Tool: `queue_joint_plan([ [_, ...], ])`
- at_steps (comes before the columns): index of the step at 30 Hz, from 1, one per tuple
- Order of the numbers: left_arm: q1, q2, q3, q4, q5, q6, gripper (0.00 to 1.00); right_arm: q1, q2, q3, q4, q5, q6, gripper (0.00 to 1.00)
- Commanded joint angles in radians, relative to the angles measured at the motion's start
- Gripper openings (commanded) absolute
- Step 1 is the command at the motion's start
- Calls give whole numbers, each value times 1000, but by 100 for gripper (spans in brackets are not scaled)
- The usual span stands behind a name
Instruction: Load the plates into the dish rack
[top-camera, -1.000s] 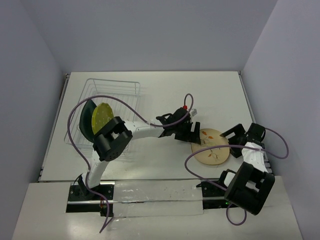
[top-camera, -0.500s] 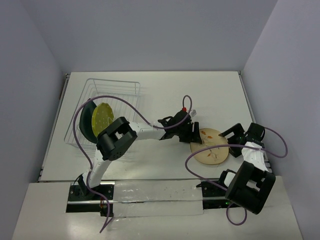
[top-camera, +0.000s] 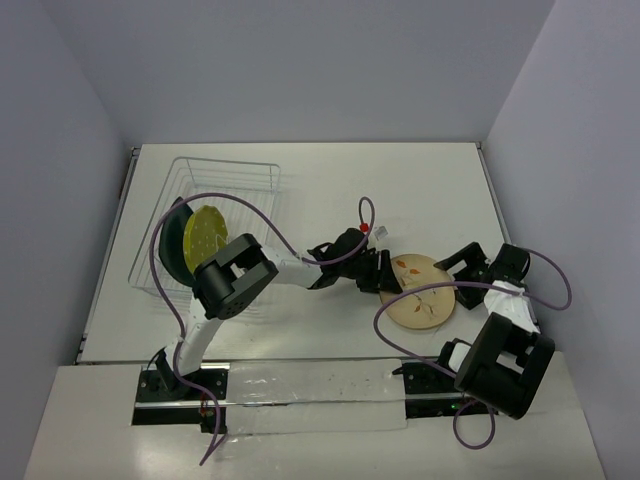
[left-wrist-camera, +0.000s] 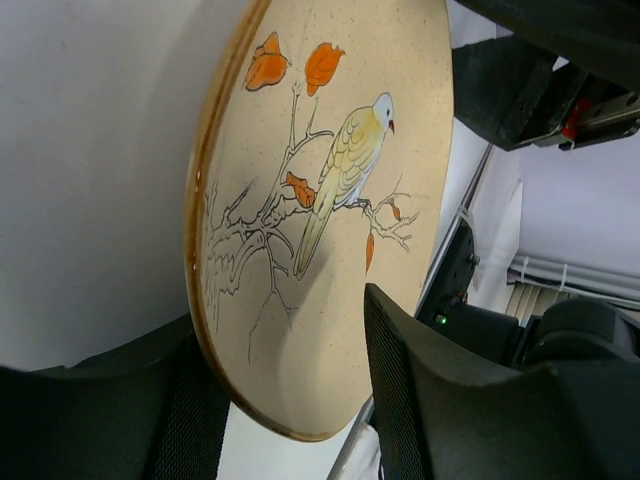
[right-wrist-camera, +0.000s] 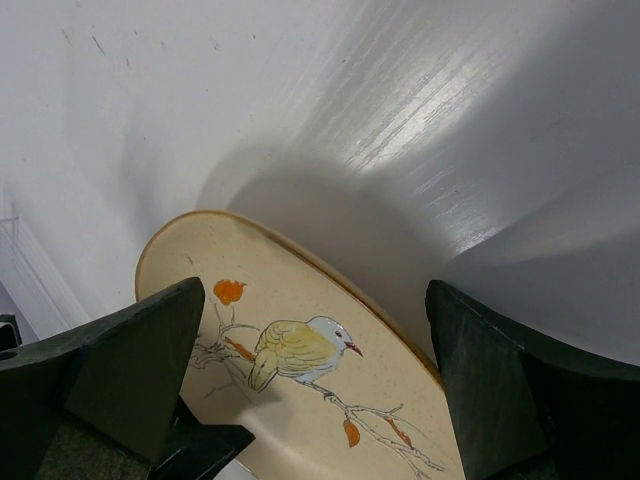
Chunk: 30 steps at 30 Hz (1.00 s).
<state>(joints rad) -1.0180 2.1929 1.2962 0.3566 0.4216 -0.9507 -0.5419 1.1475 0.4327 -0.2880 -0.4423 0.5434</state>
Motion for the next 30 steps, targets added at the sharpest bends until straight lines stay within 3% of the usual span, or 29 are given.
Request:
queue_joint_plan([
  [1, -39, -41, 24, 191, 125, -11, 50, 31, 31, -64, -117, -90, 7, 100],
  [7, -39, -62, 47, 141, 95, 15, 0, 31, 23, -59, -128, -85, -6, 100],
  [14, -39, -148, 32, 97, 25, 76, 0, 34, -81, -27, -151, -22, -8, 100],
  [18, -30, -210, 55, -20, -90, 145, 0, 37, -176, 49, -202, 31, -16, 100],
  [22, -4, -273, 34, -34, -76, 186, 0, 40, -265, 106, -241, 56, -11, 100],
  [28, 24, -341, 27, -132, -184, 266, 0, 68, -248, 114, -33, -388, 72, 100],
  [30, 42, -347, 38, -161, -196, 280, 0, 91, -268, 134, -13, -401, 49, 100],
])
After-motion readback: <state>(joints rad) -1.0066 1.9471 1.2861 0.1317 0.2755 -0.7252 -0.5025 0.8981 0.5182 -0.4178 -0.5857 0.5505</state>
